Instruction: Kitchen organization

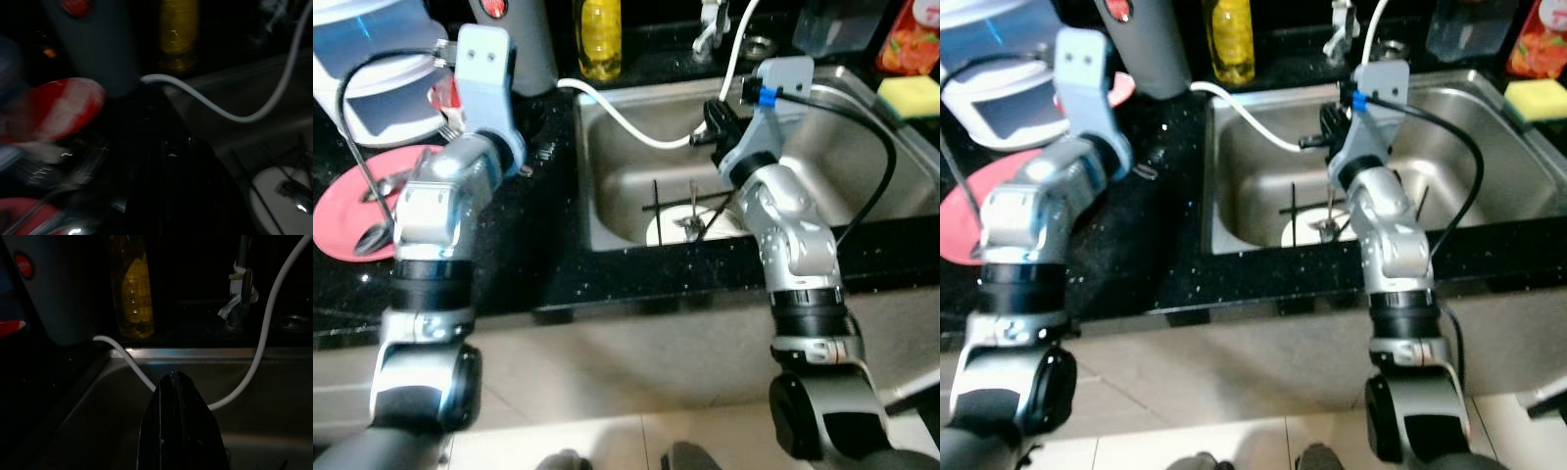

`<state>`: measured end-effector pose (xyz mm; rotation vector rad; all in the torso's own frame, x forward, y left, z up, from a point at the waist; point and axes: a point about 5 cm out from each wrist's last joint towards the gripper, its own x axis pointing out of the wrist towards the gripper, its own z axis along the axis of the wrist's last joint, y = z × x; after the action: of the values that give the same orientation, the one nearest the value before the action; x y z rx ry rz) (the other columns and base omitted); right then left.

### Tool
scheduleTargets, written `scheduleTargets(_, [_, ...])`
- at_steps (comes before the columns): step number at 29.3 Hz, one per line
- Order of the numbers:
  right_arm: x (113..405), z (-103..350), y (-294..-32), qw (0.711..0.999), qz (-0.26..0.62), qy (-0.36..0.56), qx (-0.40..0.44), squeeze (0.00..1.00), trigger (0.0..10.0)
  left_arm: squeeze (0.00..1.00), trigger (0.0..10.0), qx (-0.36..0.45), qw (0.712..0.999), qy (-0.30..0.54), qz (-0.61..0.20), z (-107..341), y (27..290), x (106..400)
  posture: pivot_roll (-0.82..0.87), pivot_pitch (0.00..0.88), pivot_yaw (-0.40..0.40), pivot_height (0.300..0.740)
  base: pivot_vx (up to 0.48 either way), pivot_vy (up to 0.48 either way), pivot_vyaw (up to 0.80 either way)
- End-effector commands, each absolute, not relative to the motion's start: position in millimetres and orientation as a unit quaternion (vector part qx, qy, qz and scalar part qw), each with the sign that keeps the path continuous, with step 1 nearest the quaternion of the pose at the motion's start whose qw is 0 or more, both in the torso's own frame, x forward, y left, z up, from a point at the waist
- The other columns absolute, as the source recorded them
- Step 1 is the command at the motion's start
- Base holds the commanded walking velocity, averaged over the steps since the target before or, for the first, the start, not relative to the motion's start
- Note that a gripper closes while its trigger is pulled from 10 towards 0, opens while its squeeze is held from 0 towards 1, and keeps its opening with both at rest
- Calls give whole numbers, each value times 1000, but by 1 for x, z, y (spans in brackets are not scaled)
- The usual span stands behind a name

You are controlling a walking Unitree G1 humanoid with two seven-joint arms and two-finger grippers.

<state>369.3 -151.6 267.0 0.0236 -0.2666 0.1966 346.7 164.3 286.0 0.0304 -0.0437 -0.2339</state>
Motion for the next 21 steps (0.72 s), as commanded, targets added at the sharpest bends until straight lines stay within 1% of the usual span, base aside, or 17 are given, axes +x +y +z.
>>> scheduleTargets(1, [373, 269, -158, 988, 73, -139, 8, 0, 10000, 0, 10000, 31, 995, -35, -82, 285, 180, 332, 78, 46, 78, 740, 0, 0, 0])
scheduleTargets(2, [373, 269, -158, 988, 73, -139, 8, 0, 10000, 0, 10000, 31, 995, -35, -82, 285, 180, 332, 78, 46, 78, 740, 0, 0, 0])
scheduleTargets(3, [373, 273, -161, 987, 61, -146, 8, 0, 10000, 0, 10000, 31, 996, -39, -68, 282, 185, 324, 80, 44, 78, 740, 0, 0, 0])
scheduleTargets(5, [369, 279, -160, 985, 63, -162, 8, 0, 10000, 0, 10000, 68, 997, -27, -28, 276, 196, 310, 92, 37, 64, 740, 0, 0, 0])
scheduleTargets(6, [369, 279, -160, 985, 63, -162, 8, 0, 10000, 0, 10000, 68, 997, -27, -28, 276, 196, 310, 92, 37, 64, 740, 0, 0, 0])
scheduleTargets(8, [368, 278, -156, 983, 85, -162, 1, 0, 10000, 0, 10000, 44, 998, 11, 37, 261, 217, 297, 116, 39, 36, 740, 0, 0, 0])
scheduleTargets(9, [368, 278, -156, 983, 85, -162, 1, 0, 10000, 0, 10000, 44, 998, 11, 37, 261, 217, 297, 116, 39, 36, 740, 0, 0, 0])
scheduleTargets(10, [369, 275, -151, 983, 98, -156, -3, 0, 10000, 0, 10000, 30, 995, 59, 74, 243, 229, 287, 116, 34, 26, 740, 0, 0, 0])
scheduleTargets(14, [372, 276, -148, 982, 106, -156, -2, 0, 10000, 0, 10000, 43, 991, 85, 91, 234, 232, 281, 124, 28, 23, 740, 0, 0, 0])
scheduleTargets(15, [373, 275, -147, 982, 108, -156, -1, 0, 10000, 0, 10000, 54, 988, 100, 102, 229, 233, 281, 134, 15, 18, 740, 0, 0, 0])
scheduleTargets(19, [376, 274, -144, 981, 110, -157, 1, 0, 10000, 0, 10000, 43, 984, 120, 122, 220, 238, 285, 143, 0, 13, 740, 0, 0, 0])
scheduleTargets(20, [377, 278, -139, 980, 110, -166, 6, 0, 10000, 1000, 10000, 15, 981, 138, 136, 211, 244, 295, 111, 0, 22, 740, 0, 0, 0])
scheduleTargets(21, [377, 278, -139, 980, 110, -166, 6, 0, 10000, 1000, 10000, 15, 981, 138, 136, 211, 244, 295, 111, 0, 22, 740, 0, 0, 0])
